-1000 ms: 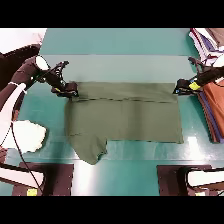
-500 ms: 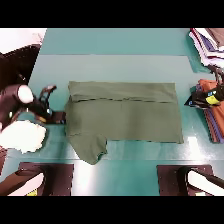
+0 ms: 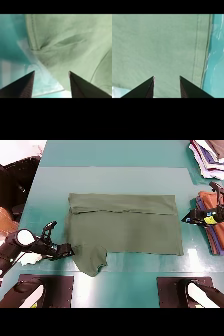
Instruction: Fold the shirts.
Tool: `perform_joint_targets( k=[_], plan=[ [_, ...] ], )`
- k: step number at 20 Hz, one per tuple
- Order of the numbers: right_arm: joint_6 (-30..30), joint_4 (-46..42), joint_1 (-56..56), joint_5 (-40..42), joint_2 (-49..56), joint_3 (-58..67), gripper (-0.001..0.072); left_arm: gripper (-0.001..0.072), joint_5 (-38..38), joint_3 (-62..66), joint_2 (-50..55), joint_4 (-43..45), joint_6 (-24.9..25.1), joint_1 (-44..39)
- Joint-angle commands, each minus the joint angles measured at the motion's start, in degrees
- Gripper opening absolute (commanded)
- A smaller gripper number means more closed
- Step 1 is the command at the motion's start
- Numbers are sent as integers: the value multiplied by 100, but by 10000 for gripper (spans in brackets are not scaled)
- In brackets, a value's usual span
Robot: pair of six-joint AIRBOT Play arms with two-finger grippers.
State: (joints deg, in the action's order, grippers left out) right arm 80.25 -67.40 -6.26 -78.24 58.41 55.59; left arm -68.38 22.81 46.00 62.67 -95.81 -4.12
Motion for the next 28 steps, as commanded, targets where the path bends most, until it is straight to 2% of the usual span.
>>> perform_joint_targets(
  k=[1,6,7,8,9,12,15,16,17,18,20,23,28],
  plan=[
    [4,46,11,-7,-87,-44,367,494,374,-271,-70,-350,-35,4],
    [2,490,11,48,-87,-44,367,491,857,-459,-72,-787,20,4],
    [2,492,11,72,-92,-44,366,409,855,-459,-72,-785,22,4],
    [2,485,11,42,-90,-44,366,158,866,-455,-72,-785,26,4],
    [0,468,-33,9,-92,-44,367,27,861,-417,-72,-782,63,4],
    [-85,299,-428,-387,-90,-48,367,26,525,-37,-122,-570,181,4],
    [-81,-761,-1021,-898,-90,-225,368,27,236,413,-481,-157,175,4],
    [-81,-887,-1263,-879,-90,-468,393,27,188,511,-581,-153,175,4],
    [-81,-866,-1552,-800,-81,-828,464,27,160,564,-629,-157,175,4],
    [-81,-846,-1768,-638,-68,-1207,476,28,133,584,-629,-157,179,4],
    [-90,-723,-2057,-332,79,-1902,475,27,162,575,-629,-140,181,4],
    [-376,-81,-2116,-7,459,-2448,467,28,197,570,-629,-138,179,4],
    [-426,186,-1388,284,831,-2299,431,28,188,570,-629,-133,269,4]
  ],
)
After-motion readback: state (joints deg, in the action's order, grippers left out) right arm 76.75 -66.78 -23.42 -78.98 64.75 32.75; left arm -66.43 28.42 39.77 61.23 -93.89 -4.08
